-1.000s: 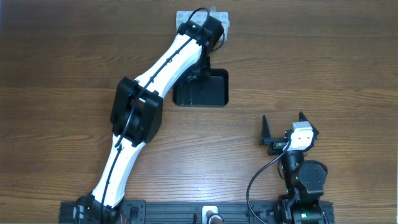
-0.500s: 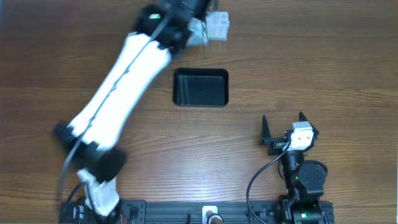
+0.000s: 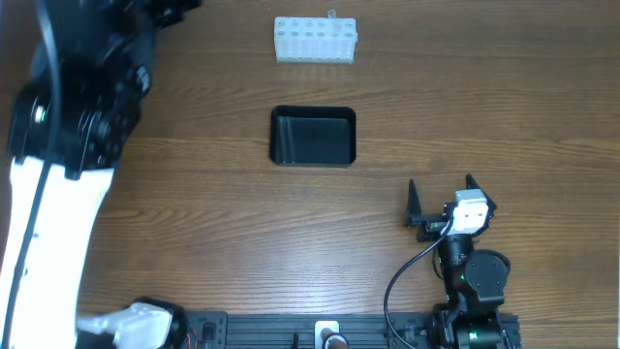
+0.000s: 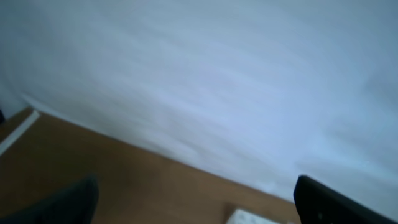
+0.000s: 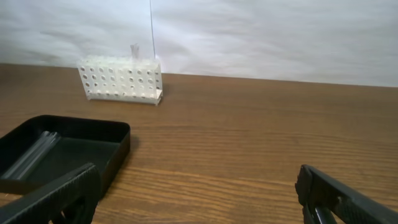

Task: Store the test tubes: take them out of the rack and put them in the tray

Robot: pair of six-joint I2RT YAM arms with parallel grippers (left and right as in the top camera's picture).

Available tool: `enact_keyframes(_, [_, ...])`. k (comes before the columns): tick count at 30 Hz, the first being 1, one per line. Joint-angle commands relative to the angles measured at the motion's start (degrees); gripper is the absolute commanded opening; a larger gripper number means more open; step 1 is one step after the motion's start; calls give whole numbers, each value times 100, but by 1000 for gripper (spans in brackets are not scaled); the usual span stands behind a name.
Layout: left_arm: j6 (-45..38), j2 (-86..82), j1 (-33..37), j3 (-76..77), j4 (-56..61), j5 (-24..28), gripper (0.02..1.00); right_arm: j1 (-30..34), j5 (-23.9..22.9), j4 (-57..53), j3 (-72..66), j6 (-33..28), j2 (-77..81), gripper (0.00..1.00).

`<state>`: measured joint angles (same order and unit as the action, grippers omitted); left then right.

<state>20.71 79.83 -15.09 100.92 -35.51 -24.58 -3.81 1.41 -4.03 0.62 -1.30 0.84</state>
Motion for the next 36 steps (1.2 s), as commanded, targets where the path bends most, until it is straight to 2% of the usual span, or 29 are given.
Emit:
enact_keyframes(1, [-688, -1099, 699, -2203, 1499, 1228, 1000, -28, -20, -11, -33, 42, -57, 991])
enact_keyframes(5, [-1235, -2354, 1222, -4507, 3318, 2072, 1000, -28, -20, -11, -33, 42, -57, 991])
enact_keyframes(9, [-1797, -3648, 1423, -6205, 4131, 2308, 1000, -28, -17, -11, -33, 42, -57, 991])
enact_keyframes(15, [-2483, -5451, 1537, -7639, 4188, 2485, 1000, -28, -17, -11, -33, 42, -57, 993])
enact_keyframes(22, [-2500, -6931, 1711, -8553, 3735, 2524, 1000, -28, -20, -9, -33, 42, -57, 993])
enact_keyframes(36, [-2479, -7871, 1714, -9851, 3742, 2865, 1000, -28, -17, -9, -33, 42, -57, 993])
